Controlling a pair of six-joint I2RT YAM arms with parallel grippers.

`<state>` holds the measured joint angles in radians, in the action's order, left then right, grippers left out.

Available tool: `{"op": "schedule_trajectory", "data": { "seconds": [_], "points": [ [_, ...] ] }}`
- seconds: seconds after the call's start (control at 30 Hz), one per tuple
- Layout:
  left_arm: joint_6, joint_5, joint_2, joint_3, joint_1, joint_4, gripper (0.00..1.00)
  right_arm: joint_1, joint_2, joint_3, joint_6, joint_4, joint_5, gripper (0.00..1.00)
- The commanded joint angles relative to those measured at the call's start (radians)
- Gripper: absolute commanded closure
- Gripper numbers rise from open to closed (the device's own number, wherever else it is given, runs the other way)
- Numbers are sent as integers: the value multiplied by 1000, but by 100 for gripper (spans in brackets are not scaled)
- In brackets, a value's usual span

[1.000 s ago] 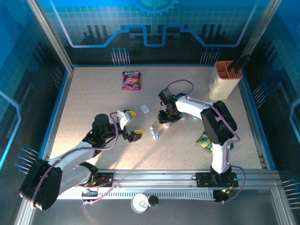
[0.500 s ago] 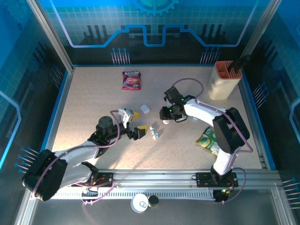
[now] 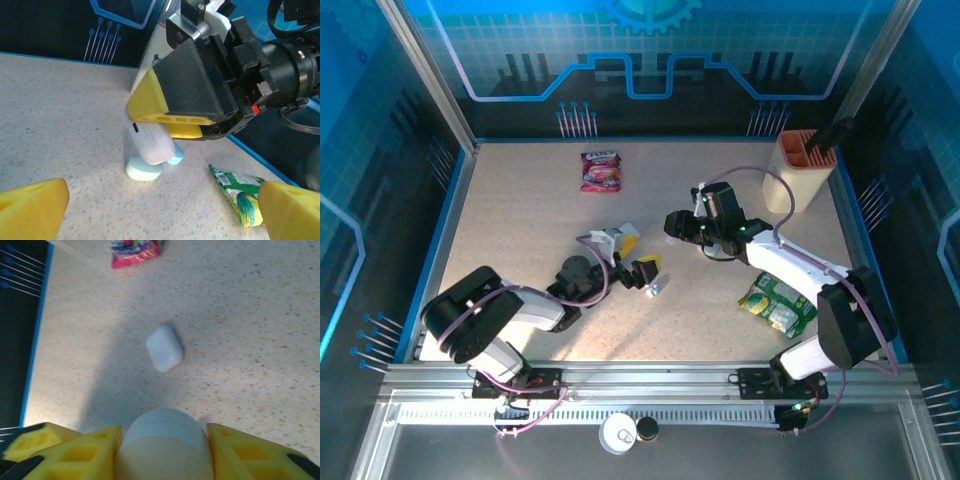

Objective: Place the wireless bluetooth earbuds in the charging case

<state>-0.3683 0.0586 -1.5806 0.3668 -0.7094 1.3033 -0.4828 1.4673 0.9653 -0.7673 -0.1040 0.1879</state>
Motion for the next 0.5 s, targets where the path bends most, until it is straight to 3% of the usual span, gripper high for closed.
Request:
{"op": "schedule_trajectory", "data": {
  "seconds": [0.0, 0.17, 0.33, 0.47],
  "points": [
    [-38, -61, -44, 69, -36, 98, 8, 11, -47, -28, -75, 95, 82, 57],
    [-133, -96, -117, 133, -40, 99, 21, 10, -56, -53, -132, 161, 149, 57],
    [-138, -112, -152, 181, -39, 99, 28, 10, -64, -65, -148, 177, 179, 58],
    [-137, -98, -181, 206, -40, 99, 39, 10, -73, -67, -157, 183, 202, 58]
  ]
}}
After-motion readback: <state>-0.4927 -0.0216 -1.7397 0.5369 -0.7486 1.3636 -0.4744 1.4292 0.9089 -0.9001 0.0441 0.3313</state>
